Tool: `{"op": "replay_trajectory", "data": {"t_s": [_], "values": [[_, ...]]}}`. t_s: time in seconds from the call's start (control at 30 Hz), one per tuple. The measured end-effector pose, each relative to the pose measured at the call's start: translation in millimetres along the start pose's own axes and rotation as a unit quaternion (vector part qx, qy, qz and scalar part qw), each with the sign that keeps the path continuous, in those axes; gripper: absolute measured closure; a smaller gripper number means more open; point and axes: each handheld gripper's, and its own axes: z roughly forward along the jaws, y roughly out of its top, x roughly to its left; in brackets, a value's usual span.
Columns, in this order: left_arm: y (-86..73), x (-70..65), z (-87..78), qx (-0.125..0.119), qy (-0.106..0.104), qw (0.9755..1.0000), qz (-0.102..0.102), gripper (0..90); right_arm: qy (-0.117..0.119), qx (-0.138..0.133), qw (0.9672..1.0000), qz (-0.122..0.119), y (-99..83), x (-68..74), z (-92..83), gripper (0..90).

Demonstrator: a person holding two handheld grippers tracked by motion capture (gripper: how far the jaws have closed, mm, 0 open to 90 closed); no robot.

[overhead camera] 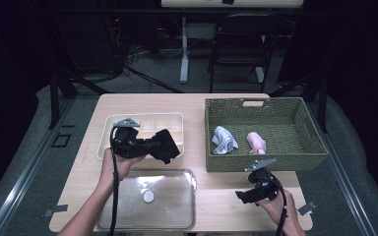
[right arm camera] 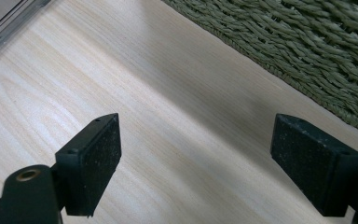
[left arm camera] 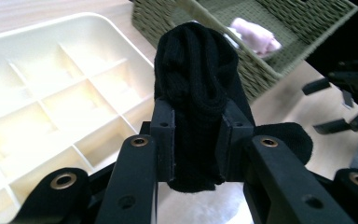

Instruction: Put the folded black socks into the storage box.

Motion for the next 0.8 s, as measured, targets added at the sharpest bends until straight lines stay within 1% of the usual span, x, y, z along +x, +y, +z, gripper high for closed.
{"op": "replay_trajectory", "data": {"t_s": [0.1,0.13,0.17,0.2,0.27,0.33,0.47,0.57,0.67,0.77,0.8], "values": [[7.4,4.9,1.8,0.000,0.011,0.9999,0.001,72.2,-0.005,0.002,1.0000,-0.004,0.9,0.2,-0.3,15.7],[9.1,6.2,2.8,0.001,0.011,0.9999,0.002,72.1,-0.002,0.001,1.0000,-0.003,0.9,0.2,0.1,15.7],[11.2,7.1,4.7,0.003,0.016,0.9999,0.001,72.1,-0.004,0.000,1.0000,-0.002,0.7,0.3,0.5,15.7],[13.1,7.8,7.3,0.004,0.021,0.9998,0.002,72.1,-0.006,0.001,1.0000,-0.001,0.7,0.1,0.7,15.6],[16.5,9.8,12.7,0.011,0.025,0.9996,0.002,72.1,-0.006,0.000,1.0000,-0.002,0.4,-0.4,0.8,15.6],[18.9,10.6,18.8,0.018,0.038,0.9991,0.009,72.1,-0.001,0.001,1.0000,-0.001,0.5,-0.7,-0.2,15.6],[21.6,15.3,35.6,0.035,0.055,0.9978,0.007,72.1,-0.003,-0.003,1.0000,0.000,0.1,-0.6,-1.3,15.6],[22.7,17.2,47.7,0.057,0.070,0.9957,0.019,72.1,-0.006,-0.001,1.0000,-0.002,0.1,-1.3,-1.8,15.6],[22.2,18.1,62.5,0.081,0.087,0.9926,0.027,72.1,-0.007,-0.002,1.0000,-0.002,0.1,-1.6,-2.4,15.6],[21.5,19.7,75.4,0.103,0.095,0.9895,0.035,72.0,-0.003,-0.002,1.0000,-0.001,0.2,-1.8,-2.8,15.7],[21.6,20.0,78.5,0.108,0.099,0.9884,0.041,72.0,-0.002,-0.003,1.0000,0.000,0.1,-1.8,-2.9,15.6]]}}
